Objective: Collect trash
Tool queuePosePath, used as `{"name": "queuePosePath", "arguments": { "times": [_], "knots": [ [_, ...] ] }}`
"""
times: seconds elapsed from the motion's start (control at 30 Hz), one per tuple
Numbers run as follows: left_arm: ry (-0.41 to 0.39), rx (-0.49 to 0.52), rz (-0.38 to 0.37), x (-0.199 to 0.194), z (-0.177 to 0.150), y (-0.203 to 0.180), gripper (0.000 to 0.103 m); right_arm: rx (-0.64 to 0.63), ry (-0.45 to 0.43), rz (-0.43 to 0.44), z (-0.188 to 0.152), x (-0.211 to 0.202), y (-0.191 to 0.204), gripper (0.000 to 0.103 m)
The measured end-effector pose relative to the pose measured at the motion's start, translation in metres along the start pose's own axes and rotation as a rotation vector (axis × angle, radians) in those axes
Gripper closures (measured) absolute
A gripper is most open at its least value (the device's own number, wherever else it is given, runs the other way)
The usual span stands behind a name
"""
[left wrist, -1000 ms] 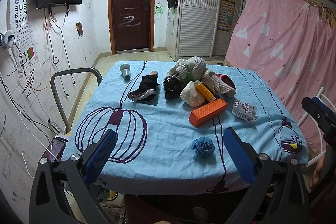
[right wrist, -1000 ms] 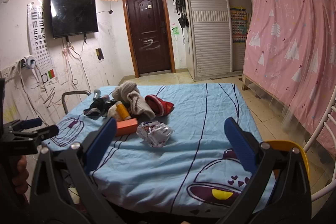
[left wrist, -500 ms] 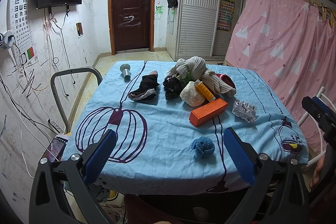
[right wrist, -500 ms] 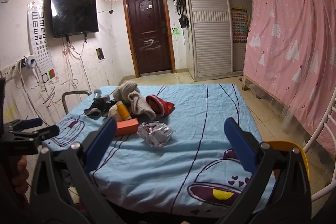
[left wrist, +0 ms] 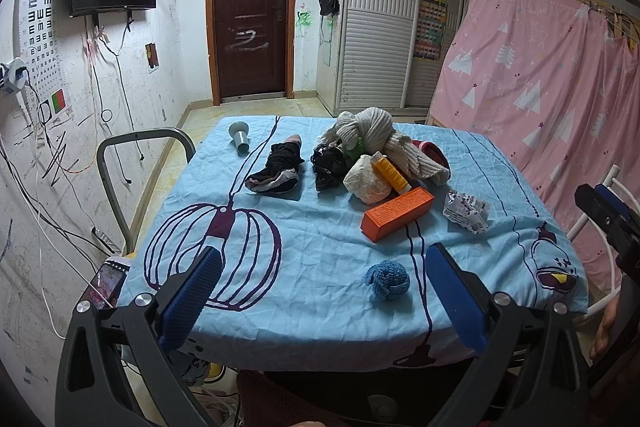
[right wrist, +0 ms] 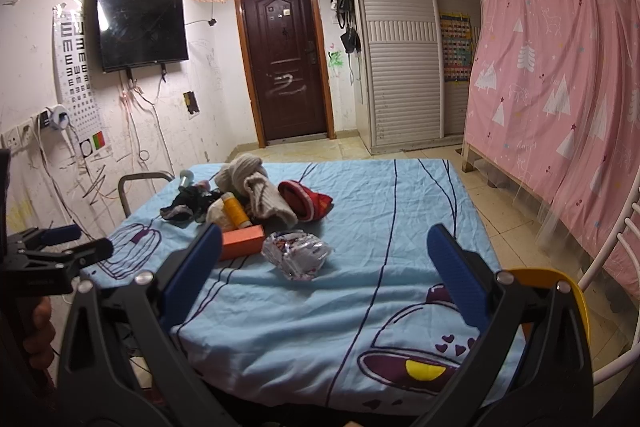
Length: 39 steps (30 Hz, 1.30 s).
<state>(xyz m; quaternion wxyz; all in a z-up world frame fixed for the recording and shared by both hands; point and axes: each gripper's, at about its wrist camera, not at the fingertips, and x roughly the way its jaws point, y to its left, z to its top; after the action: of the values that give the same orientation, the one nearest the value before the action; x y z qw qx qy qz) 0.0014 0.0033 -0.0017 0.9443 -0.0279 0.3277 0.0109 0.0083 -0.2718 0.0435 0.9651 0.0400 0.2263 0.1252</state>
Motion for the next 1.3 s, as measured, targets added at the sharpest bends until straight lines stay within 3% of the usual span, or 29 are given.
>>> {"name": "queuePosePath", "arguments": {
  "times": [0.37,0.63,0.83,1.1,1.17,1.23,1.3],
  "knots": [
    [0.034,0.018,-0.028,0.013,-0.006,-0.003,0.01,-0.003,0.032,0.025,-0.008,0.013,0.006,0.005],
    [0.114,0.105,-0.101,0.045,-0.02,-0.034,0.01,-0.02,0.123,0.103,-0.024,0.047,0.013,0.005],
    [0.151,0.121,-0.097,0.074,-0.025,-0.041,0.011,-0.02,0.178,0.139,-0.027,0.075,0.011,0.005],
    [0.172,0.136,-0.102,0.098,-0.027,-0.046,0.043,-0.064,0.228,0.146,-0.021,0.103,0.02,0.005],
    [0.153,0.138,-0.096,0.099,-0.027,-0.045,0.059,-0.069,0.243,0.15,-0.021,0.11,0.021,0.005],
    [0.141,0.138,-0.088,0.1,-0.027,-0.043,0.069,-0.066,0.262,0.156,-0.02,0.117,0.022,0.006],
    [0.129,0.142,-0.08,0.099,-0.028,-0.042,0.08,-0.058,0.287,0.166,-0.019,0.124,0.022,0.013]
  ]
}}
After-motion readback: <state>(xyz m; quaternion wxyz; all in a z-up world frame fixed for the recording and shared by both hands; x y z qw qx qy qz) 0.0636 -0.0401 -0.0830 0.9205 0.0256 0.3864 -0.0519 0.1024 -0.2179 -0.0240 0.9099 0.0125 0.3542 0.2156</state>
